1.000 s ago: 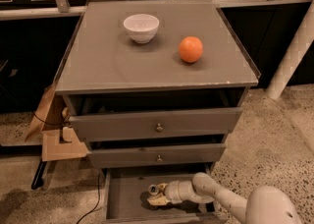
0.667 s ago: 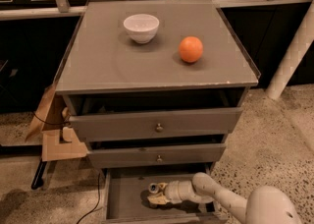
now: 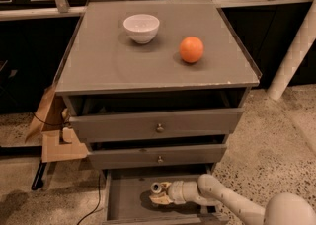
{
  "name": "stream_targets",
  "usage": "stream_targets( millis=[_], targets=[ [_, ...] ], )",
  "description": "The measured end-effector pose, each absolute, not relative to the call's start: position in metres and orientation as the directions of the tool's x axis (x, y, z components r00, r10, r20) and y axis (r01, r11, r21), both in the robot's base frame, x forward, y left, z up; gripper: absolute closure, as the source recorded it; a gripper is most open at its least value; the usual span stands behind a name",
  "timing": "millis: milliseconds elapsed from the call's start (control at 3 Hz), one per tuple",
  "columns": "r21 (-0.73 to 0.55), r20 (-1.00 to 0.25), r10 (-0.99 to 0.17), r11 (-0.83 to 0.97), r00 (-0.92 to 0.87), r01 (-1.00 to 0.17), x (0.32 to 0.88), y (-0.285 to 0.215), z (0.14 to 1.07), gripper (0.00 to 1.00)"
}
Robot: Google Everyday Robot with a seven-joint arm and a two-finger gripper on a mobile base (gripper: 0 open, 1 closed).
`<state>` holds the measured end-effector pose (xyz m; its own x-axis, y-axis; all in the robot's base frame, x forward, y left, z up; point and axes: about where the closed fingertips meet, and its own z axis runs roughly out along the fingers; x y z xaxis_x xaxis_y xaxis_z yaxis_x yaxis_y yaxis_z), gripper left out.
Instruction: Pick redbull can from bottom drawer and place on counter
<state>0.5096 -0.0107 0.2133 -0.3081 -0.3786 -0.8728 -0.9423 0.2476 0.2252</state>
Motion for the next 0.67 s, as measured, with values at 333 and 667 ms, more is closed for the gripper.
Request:
stream_targets(
  millis=[333, 667],
  targets=[
    [0.178, -0.889, -0.367, 0.270, -0.272, -0.946, 0.506, -0.025, 0.263, 1.00],
    [0.176, -0.887, -0.371, 0.281, -0.276, -0.943, 0.506, -0.034, 0.341, 1.00]
  ],
)
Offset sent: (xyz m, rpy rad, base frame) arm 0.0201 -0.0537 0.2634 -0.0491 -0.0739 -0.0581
